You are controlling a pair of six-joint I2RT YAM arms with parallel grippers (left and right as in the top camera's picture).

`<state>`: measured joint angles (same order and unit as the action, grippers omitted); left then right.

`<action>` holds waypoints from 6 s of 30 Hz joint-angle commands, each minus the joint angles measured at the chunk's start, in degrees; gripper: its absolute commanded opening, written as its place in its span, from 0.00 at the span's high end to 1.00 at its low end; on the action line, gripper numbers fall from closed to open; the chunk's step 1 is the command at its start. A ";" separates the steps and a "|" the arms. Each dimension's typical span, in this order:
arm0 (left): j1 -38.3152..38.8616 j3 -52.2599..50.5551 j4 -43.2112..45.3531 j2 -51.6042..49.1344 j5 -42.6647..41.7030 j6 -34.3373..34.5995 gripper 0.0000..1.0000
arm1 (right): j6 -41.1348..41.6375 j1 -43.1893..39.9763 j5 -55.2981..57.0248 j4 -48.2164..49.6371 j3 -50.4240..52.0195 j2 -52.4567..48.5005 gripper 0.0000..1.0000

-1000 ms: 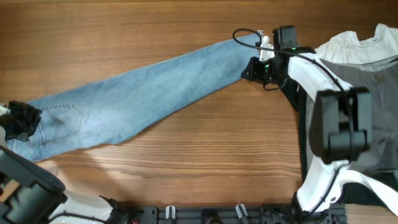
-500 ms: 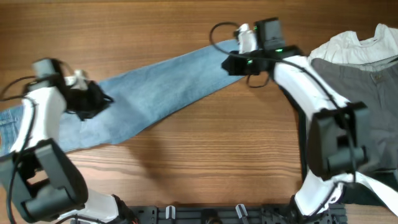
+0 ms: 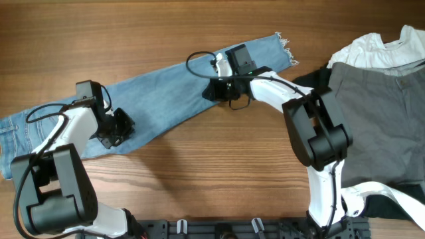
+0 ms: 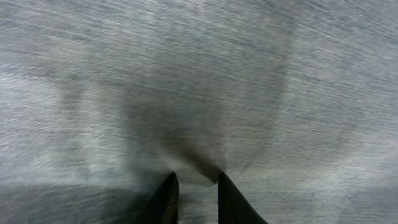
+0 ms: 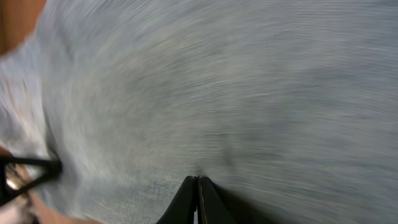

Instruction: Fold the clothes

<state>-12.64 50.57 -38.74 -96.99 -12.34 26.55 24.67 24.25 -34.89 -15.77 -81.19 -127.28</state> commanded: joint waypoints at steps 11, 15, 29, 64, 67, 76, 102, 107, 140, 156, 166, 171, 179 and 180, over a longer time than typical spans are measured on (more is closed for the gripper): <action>-10.86 -1.92 0.79 -0.31 11.06 1.33 0.69 | -15.52 -21.35 -14.21 -4.55 -2.27 1.75 0.58; -17.46 -1.92 2.34 -0.31 11.21 0.90 0.70 | -15.45 -25.16 -14.62 -3.61 -2.29 4.48 0.51; -24.13 -1.92 3.63 -0.31 8.72 -5.14 0.67 | -13.05 -26.84 -0.70 -6.32 -1.53 3.48 0.38; -23.71 2.29 -2.71 20.65 1.46 -8.63 0.64 | -16.98 -27.02 -1.44 -10.47 2.49 8.11 0.96; -23.71 2.29 -2.73 21.66 1.44 -8.63 0.63 | -17.05 -27.98 -0.57 -10.95 2.49 11.08 0.96; -23.74 2.86 -5.49 21.75 1.44 -9.86 0.63 | -11.78 -38.66 6.75 -11.69 -1.01 27.23 0.96; -23.74 5.66 -7.21 24.81 -1.62 -9.62 0.61 | -5.18 -12.31 13.79 -18.69 -13.57 32.52 0.96; -23.74 5.66 -7.23 25.59 -1.62 -9.62 0.61 | -4.98 -1.16 18.40 -18.05 -13.57 27.17 0.96; -23.74 5.66 -8.46 25.75 -1.60 -9.64 0.59 | -5.57 20.92 19.50 -2.58 -13.07 9.16 0.96; -23.71 5.66 -9.20 25.75 -5.49 -9.90 0.58 | -7.69 17.49 22.53 -6.93 -13.05 15.50 0.29; -9.70 5.64 -4.96 25.40 -21.46 -25.53 0.84 | -5.53 2.38 24.63 -26.77 -12.85 17.62 0.93; 4.28 5.64 -1.64 20.76 -14.27 -28.68 0.85 | -5.57 -3.54 22.27 -34.88 -11.87 13.20 0.96; 14.75 5.64 8.22 2.82 -10.95 -25.00 0.87 | -5.09 -6.95 22.01 -37.68 -7.28 5.33 0.95; 14.78 5.64 8.22 1.01 -9.33 -23.47 0.87 | -5.03 -7.15 22.03 -37.90 -7.15 4.79 0.94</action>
<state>1.04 55.75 -31.09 -89.89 -25.32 0.40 18.85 17.87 -11.90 -53.17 -89.84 -119.85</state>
